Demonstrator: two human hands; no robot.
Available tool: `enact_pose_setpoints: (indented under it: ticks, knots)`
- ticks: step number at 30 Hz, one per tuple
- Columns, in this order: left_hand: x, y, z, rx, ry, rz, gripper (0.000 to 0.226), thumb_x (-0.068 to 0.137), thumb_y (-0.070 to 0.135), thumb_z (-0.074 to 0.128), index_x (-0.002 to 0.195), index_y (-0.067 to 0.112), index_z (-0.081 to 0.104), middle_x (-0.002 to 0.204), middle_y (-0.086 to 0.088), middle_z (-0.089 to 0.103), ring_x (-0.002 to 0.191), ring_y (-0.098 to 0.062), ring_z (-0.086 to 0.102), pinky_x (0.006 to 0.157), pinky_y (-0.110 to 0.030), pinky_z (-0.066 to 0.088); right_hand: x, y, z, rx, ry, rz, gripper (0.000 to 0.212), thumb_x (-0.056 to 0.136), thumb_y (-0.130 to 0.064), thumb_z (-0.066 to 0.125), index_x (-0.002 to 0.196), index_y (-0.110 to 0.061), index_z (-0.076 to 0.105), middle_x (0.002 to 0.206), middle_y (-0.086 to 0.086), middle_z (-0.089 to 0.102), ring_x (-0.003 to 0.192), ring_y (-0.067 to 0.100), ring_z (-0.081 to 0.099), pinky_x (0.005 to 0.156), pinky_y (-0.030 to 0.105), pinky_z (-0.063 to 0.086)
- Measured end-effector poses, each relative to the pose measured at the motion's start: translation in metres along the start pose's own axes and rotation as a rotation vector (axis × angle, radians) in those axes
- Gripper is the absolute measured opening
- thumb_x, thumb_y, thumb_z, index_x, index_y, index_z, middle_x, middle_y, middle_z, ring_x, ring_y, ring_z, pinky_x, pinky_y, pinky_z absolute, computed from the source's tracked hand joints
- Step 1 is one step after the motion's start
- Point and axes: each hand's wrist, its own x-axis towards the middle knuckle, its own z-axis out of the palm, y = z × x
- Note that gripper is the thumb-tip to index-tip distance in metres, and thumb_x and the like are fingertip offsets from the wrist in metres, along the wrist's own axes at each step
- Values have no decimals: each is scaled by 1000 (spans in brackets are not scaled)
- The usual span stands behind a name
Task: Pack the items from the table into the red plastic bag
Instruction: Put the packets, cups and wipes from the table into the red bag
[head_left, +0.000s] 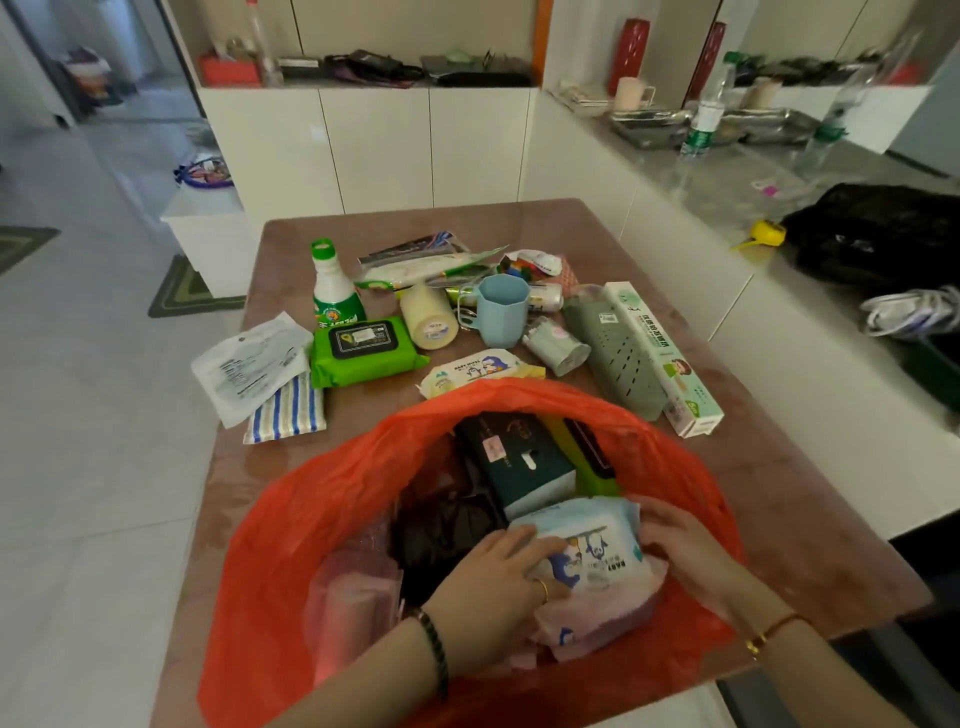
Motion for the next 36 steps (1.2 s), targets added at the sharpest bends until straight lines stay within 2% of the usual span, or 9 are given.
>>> enact_pose_setpoints:
  ticks: [4, 7, 11, 15, 19, 22, 29, 32, 36]
  knots:
    - [8, -1, 4, -123, -182, -48, 45, 87, 16, 46, 131, 26, 46, 154, 3, 17, 144, -22, 6, 118, -38, 9, -13, -4, -7, -623, 232, -229, 56, 74, -29, 66, 126, -17, 49, 118, 1, 59, 112, 23, 55, 93, 36, 43]
    - [10, -7, 0, -150, -180, -20, 45, 86, 24, 49, 130, 30, 44, 151, 3, 25, 141, -21, 19, 117, -39, 15, -27, -26, -12, -1009, 269, -255, 64, 73, -45, 58, 132, -27, 42, 118, -7, 59, 115, 20, 54, 96, 43, 43]
    - [20, -36, -40, -359, 298, -57, 32, 84, 41, 49, 114, 31, 57, 119, 9, 60, 110, -2, 52, 97, -19, 39, -42, -98, -9, -521, -60, -362, 24, 83, -16, 63, 106, -21, 65, 85, 0, 74, 78, 9, 69, 70, 24, 57]
    - [55, -94, -82, -682, 735, -405, 17, 85, 28, 53, 100, 28, 60, 95, 12, 62, 91, 12, 55, 87, -6, 41, 1, -167, 12, -146, -17, -486, 16, 86, -12, 58, 100, -18, 65, 88, 5, 73, 77, 14, 70, 60, 20, 57]
    - [91, -174, -68, -822, 405, -889, 41, 88, 28, 54, 126, 15, 45, 122, -7, 56, 112, -22, 56, 102, -36, 42, 102, -188, 48, -388, 15, -311, 44, 86, -27, 60, 126, -11, 51, 107, 7, 63, 92, 17, 61, 77, 27, 51]
    - [109, -204, -37, -987, 122, -1142, 55, 90, 34, 51, 135, 7, 36, 136, -22, 46, 104, -36, 56, 82, -30, 46, 161, -179, 73, -785, -46, -149, 66, 86, -40, 56, 137, -2, 37, 137, 15, 48, 120, 27, 50, 94, 34, 43]
    - [137, -218, -5, -1275, 173, -1327, 67, 82, 26, 64, 136, 2, 34, 140, -14, 43, 123, -30, 48, 97, -34, 43, 210, -172, 85, -998, -47, -83, 82, 80, -59, 55, 131, 4, 41, 136, 16, 48, 121, 30, 49, 94, 34, 44]
    - [138, -228, -12, -1397, 282, -1348, 80, 75, 24, 72, 139, 6, 29, 142, -13, 42, 120, -31, 51, 100, -43, 45, 210, -172, 81, -849, -52, -77, 76, 76, -55, 62, 122, 4, 51, 115, 15, 59, 99, 23, 57, 80, 32, 46]
    - [129, -227, -49, -1498, 471, -1224, 77, 75, 7, 70, 140, 4, 27, 137, -15, 46, 100, -30, 62, 63, -34, 60, 180, -187, 75, -539, -50, -285, 43, 77, -35, 70, 110, -8, 65, 93, 1, 65, 70, 3, 55, 51, 11, 47]
